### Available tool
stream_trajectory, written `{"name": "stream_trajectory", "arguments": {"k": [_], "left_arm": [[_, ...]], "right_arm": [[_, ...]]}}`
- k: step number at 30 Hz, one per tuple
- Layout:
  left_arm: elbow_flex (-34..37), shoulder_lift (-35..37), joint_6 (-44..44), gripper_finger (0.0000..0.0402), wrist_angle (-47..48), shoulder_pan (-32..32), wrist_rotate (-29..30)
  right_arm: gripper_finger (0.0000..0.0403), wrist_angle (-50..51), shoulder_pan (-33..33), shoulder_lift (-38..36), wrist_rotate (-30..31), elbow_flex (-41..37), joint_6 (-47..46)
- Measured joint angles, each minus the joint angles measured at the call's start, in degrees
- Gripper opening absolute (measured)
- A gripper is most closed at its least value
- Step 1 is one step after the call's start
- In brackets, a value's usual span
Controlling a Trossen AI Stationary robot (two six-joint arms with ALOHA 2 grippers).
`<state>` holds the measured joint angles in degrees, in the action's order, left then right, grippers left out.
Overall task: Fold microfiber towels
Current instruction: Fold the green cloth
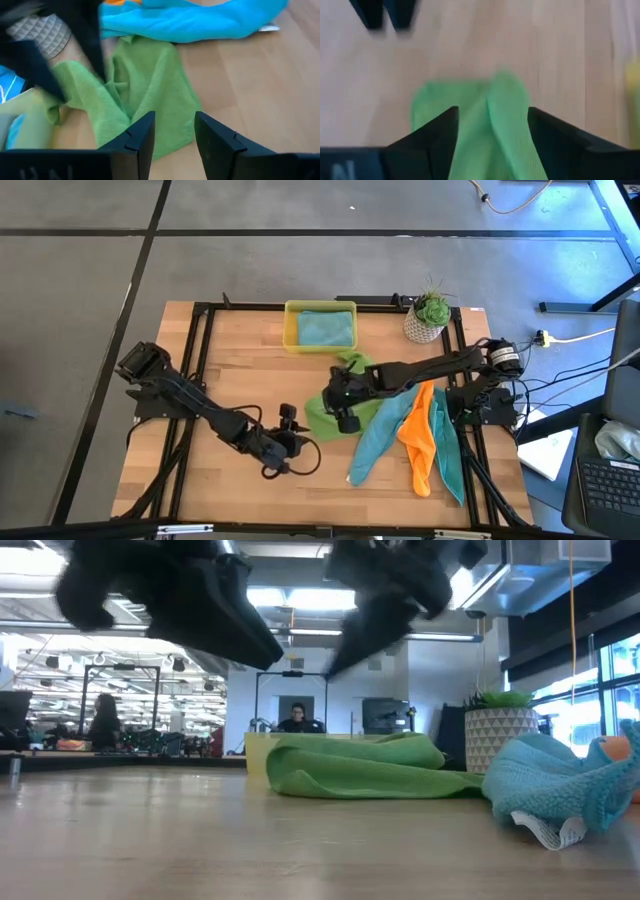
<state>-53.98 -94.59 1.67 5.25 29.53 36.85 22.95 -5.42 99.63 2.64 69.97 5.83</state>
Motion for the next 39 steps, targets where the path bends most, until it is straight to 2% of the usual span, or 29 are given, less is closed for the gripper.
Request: {"name": "stream_trajectory", "arguments": {"k": [2, 4, 8, 14, 22, 28, 33, 36, 39], "left_arm": [[0.0, 0.0, 0.0, 0.0128, -0.3, -1.0, -1.7], [0.0, -0.7, 0.0, 0.0127, -1.0, -2.7, -6.6], [0.0, -4.7, 3.3, 0.0127, -3.7, -5.3, -15.2], [0.0, -10.6, 11.4, 0.0127, -4.8, -6.0, -16.3], [0.0, -9.4, 12.9, 0.0134, -5.5, -8.1, -15.0], [0.0, -9.2, 16.8, 0.0137, -7.1, -10.9, -25.9], [-0.8, -9.2, 20.4, 0.0136, -6.9, -13.1, -27.4], [-2.5, -9.2, 21.2, 0.0136, -5.6, -14.7, -32.3], [-5.3, -9.7, 21.3, 0.0136, 0.7, -16.4, -35.5]], "right_arm": [[0.0241, 5.9, 0.0, 0.0, 2.3, 0.0, -3.2], [0.0235, 11.6, -0.2, 0.0, 3.3, 0.0, -6.3], [0.0214, 15.4, -2.0, -0.4, 3.5, -2.0, -10.0], [0.0186, 15.8, -5.1, -2.3, 3.4, -7.7, -13.5], [0.0172, 11.6, -7.8, -6.3, 4.9, -14.4, -19.0], [0.0171, 5.7, -9.2, -8.5, 5.3, -18.8, -20.1], [0.0171, -0.1, -10.1, -8.8, 4.8, -21.7, -19.1], [0.0171, -4.4, -10.6, -8.7, 3.0, -23.3, -18.6], [0.0171, -6.5, -11.1, -8.7, 2.8, -24.3, -17.6]]}}
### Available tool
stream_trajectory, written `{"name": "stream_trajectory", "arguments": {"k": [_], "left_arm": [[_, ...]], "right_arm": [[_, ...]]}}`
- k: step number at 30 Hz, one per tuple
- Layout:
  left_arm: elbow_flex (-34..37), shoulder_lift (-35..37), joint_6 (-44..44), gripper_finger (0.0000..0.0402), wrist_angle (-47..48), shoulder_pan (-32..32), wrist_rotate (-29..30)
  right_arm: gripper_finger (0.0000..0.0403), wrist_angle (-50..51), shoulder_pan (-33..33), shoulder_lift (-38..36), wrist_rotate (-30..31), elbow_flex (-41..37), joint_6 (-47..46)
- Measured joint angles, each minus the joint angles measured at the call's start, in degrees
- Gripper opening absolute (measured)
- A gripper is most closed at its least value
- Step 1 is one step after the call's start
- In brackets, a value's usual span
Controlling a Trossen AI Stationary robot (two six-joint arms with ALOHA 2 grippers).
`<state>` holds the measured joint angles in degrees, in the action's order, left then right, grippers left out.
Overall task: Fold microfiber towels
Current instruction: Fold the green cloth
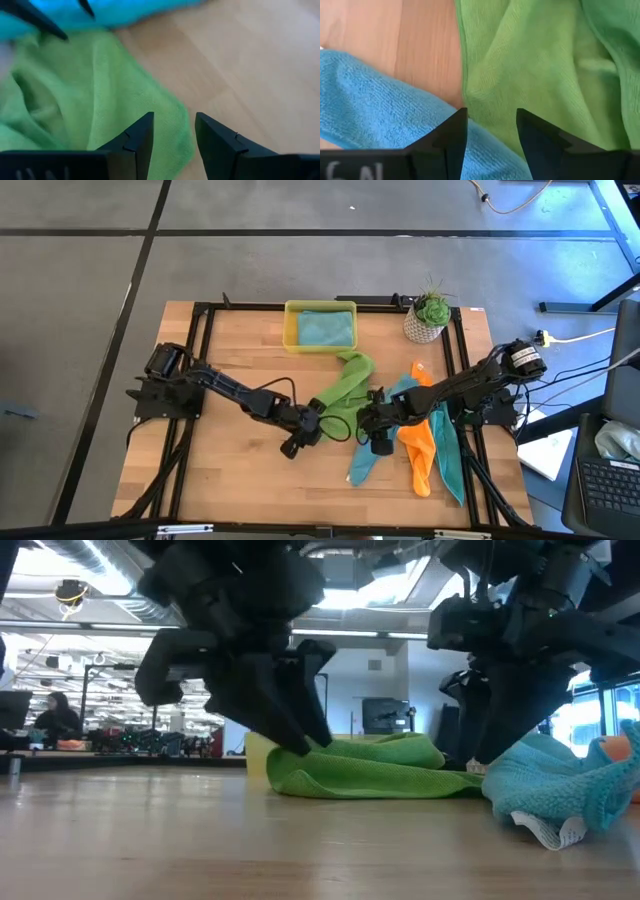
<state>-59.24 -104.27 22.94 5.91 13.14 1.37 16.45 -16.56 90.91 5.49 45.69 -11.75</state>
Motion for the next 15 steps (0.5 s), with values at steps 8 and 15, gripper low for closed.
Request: {"name": "stream_trajectory", "arguments": {"k": [8, 15], "left_arm": [[-5.6, -1.5, 0.0, 0.0136, 9.9, -3.6, -6.9], [-9.2, -6.5, 0.3, 0.0136, 14.2, -3.4, -10.5]], "right_arm": [[0.0171, -3.5, -0.8, 0.0, -0.1, -1.0, 2.3], [0.0171, -7.5, -0.8, 0.0, -0.1, -1.0, 6.7]]}}
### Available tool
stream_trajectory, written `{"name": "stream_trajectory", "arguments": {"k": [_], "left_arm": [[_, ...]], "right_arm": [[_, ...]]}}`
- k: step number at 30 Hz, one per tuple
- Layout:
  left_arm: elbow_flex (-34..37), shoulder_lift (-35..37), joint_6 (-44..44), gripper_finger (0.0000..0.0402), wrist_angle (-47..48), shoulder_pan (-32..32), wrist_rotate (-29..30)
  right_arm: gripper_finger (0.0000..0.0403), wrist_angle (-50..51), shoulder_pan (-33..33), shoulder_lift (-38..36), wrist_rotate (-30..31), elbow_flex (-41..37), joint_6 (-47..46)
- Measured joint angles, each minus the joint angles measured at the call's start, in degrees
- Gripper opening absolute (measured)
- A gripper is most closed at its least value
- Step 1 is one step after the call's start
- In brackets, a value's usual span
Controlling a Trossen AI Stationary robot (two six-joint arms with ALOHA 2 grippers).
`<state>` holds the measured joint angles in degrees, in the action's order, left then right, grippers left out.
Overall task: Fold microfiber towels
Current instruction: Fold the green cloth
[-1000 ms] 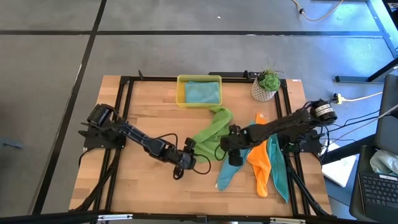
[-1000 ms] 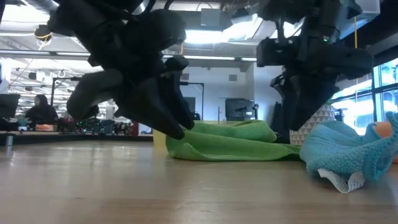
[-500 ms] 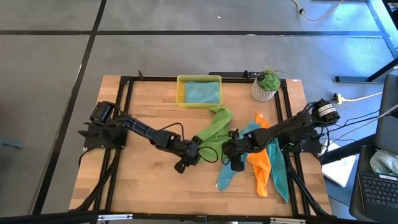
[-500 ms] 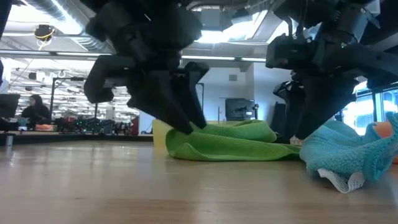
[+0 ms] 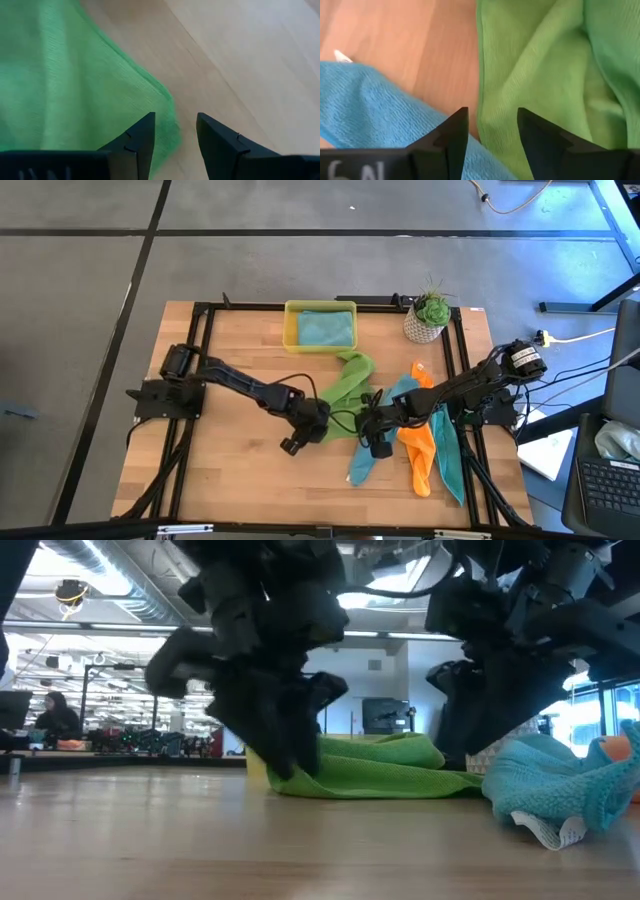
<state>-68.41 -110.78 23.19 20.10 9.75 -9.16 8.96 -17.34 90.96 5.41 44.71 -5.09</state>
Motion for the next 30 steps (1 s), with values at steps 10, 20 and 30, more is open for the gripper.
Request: {"name": "stream_trajectory", "arguments": {"k": [10, 20, 30], "left_arm": [[-6.7, -4.4, 0.5, 0.0136, 6.2, 0.0, 2.6], [-6.6, -4.4, -0.6, 0.0081, 7.9, 1.8, 3.7], [-6.6, -3.9, -6.0, 0.0002, 8.4, 4.7, 13.2]], "right_arm": [[0.0171, -2.5, -0.2, 0.0, 0.0, 0.0, 0.9], [0.0171, -2.3, -0.5, 0.0, 0.1, 0.0, 0.0], [0.0171, -2.2, -0.5, 0.0, 2.5, 0.0, 1.6]]}}
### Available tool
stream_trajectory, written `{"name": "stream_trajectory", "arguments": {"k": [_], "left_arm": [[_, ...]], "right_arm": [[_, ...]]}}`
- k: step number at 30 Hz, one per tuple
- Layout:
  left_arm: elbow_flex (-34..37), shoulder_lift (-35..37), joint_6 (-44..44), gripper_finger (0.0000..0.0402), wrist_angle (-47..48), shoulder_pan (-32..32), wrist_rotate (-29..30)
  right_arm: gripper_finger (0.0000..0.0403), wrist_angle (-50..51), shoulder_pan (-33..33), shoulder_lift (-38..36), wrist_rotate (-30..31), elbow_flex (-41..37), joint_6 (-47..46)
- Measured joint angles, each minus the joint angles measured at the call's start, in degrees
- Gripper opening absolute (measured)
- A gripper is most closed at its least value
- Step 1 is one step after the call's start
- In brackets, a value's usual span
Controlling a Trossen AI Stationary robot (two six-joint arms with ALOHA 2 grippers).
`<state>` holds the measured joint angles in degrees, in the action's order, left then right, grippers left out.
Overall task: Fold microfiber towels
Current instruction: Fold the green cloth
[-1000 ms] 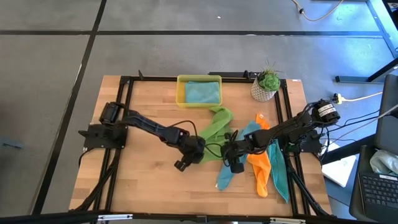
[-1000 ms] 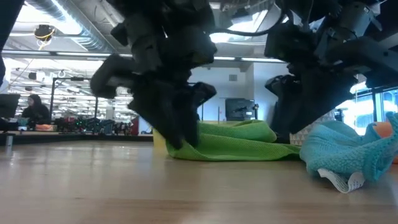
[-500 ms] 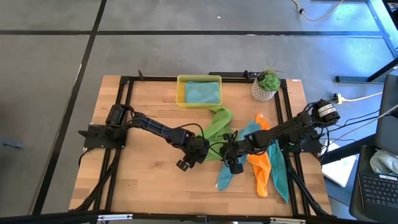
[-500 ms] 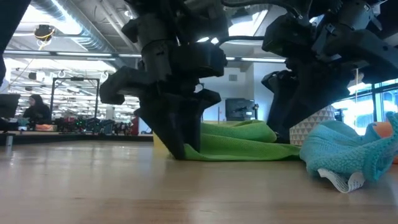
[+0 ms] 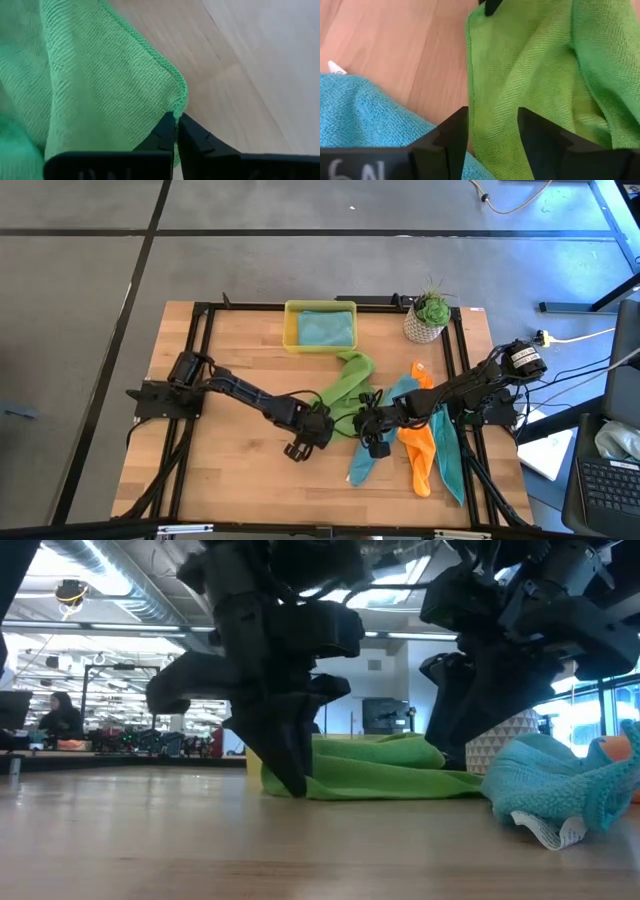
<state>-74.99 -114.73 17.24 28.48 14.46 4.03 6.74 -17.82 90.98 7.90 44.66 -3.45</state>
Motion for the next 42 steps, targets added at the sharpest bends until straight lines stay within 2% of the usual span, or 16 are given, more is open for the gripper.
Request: {"name": "stream_trajectory", "arguments": {"k": [5, 8, 11, 14, 18, 22, 28, 37, 42], "left_arm": [[0.0, 3.6, -5.7, 0.0001, 8.1, 2.3, 8.4], [0.0, 6.5, -10.3, 0.0000, 12.8, 3.3, 12.1], [0.0, 8.8, -14.1, 0.0000, 14.5, 3.9, 12.5], [0.0, 10.3, -16.4, 0.0000, 15.3, 4.8, 12.5], [0.0, 11.1, -18.8, 0.0000, 21.0, 6.1, 13.3], [0.0, 11.1, -21.6, 0.0000, 27.8, 6.6, 14.9], [0.0, 11.1, -24.1, 0.0000, 27.6, 7.2, 14.9], [0.0, 11.1, -24.2, 0.0000, 26.6, 7.5, 15.0], [0.0, 11.1, -23.1, 0.0000, 25.0, 7.7, 15.0]], "right_arm": [[0.0171, -1.1, 0.0, 0.0, 0.0, -0.1, 0.6], [0.0171, -9.5, 0.0, 0.0, 0.1, -1.7, 1.1], [0.0171, -19.8, 0.0, 0.0, -0.1, -5.2, 2.3], [0.0171, -23.8, 0.0, 0.0, 0.6, -9.0, 1.6], [0.0171, -23.8, 0.0, 0.0, 4.3, -13.1, -0.6], [0.0171, -24.4, 0.0, 0.1, 4.6, -14.6, 1.1], [0.0171, -24.4, 0.0, 0.1, 2.7, -15.0, 3.8], [0.0171, -25.3, -0.3, 0.1, 2.4, -14.8, 18.5], [0.0171, -23.9, -0.4, 1.1, -1.4, -11.4, 23.8]]}}
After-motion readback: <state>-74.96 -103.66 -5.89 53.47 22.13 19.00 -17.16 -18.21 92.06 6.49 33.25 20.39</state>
